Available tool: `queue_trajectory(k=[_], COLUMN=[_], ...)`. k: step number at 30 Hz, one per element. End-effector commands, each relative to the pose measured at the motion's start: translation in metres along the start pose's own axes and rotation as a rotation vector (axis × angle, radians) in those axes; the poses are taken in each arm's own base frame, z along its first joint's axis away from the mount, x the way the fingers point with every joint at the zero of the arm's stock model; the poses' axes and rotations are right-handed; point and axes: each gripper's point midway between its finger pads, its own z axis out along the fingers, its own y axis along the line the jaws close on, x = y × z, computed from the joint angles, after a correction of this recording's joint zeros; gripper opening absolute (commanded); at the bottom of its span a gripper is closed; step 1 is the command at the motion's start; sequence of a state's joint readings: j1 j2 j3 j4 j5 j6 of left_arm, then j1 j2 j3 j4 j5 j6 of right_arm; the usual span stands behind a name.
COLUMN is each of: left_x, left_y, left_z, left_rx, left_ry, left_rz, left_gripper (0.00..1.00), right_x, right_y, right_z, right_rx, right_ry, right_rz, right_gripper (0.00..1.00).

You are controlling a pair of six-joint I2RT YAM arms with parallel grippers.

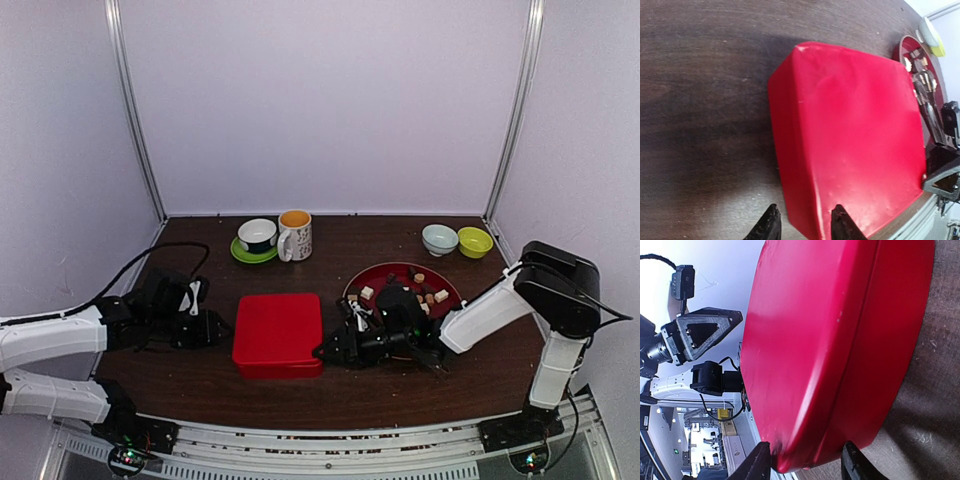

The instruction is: Pack the chocolate

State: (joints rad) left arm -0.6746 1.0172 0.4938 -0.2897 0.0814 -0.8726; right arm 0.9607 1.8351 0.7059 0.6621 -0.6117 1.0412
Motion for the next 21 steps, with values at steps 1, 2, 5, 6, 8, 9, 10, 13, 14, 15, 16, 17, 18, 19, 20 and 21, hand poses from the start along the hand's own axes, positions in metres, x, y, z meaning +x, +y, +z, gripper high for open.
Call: queue_trajectory(k=[1,2,5,6,8,9,10,13,14,15,16,17,18,19,20,21], left_x=[-0.004,-0.004,0.002,0.004,0.006,0.008,0.009,0.013,0.015,0.016,0.017,0.019,0.02,0.022,0.023,0.024], left_y=[-0.019,-0.02,-0.031,-0.033,-0.032,-0.03,-0.028,-0.022,-0.021,-0.02,-0.019,-0.018,-0.017,-0.016,-0.015,-0.014], left_z=[-0.003,-0.002,0.003,0.005,0.01,0.013,0.015,0.02,0.023,0.024,0.026,0.027,0.029,0.03,0.031,0.032], left_rx=[0.1,0.111,0.172,0.181,0.178,0.169,0.157,0.128,0.121,0.116,0.113,0.11,0.106,0.1,0.099,0.097], left_ry=[-0.008,-0.008,0.029,0.044,0.068,0.077,0.082,0.105,0.115,0.123,0.129,0.136,0.142,0.15,0.156,0.161], left_rz=[0.012,0.011,0.019,0.023,0.025,0.026,0.027,0.031,0.032,0.033,0.036,0.038,0.038,0.038,0.04,0.041], left_gripper=[0.39,0.39,0.37,0.37,0.36,0.36,0.36,0.36,0.36,0.35,0.34,0.33,0.33,0.32,0.32,0.32], right_x=[0.001,0.001,0.002,0.004,0.006,0.006,0.007,0.009,0.01,0.011,0.013,0.015,0.016,0.017,0.018,0.019], right_y=[0.014,0.014,0.015,0.015,0.013,0.012,0.012,0.007,0.003,0.0,-0.004,-0.008,-0.009,-0.011,-0.013,-0.015], right_z=[-0.006,-0.006,-0.008,-0.008,-0.008,-0.007,-0.006,-0.004,-0.003,-0.002,-0.001,0.0,0.001,0.002,0.002,0.003], right_rx=[-0.018,-0.014,-0.002,0.004,0.012,0.013,0.012,0.029,0.041,0.052,0.065,0.076,0.077,0.077,0.077,0.076], right_ry=[-0.013,-0.011,-0.001,0.004,0.012,0.017,0.021,0.024,0.028,0.033,0.042,0.049,0.052,0.052,0.052,0.052], right_rz=[-0.015,-0.017,-0.022,-0.022,-0.017,-0.014,-0.011,-0.002,-0.002,0.001,0.004,0.007,0.009,0.013,0.016,0.021], right_gripper=[0.48,0.48,0.48,0.48,0.48,0.48,0.48,0.48,0.48,0.48,0.47,0.47,0.46,0.44,0.43,0.43])
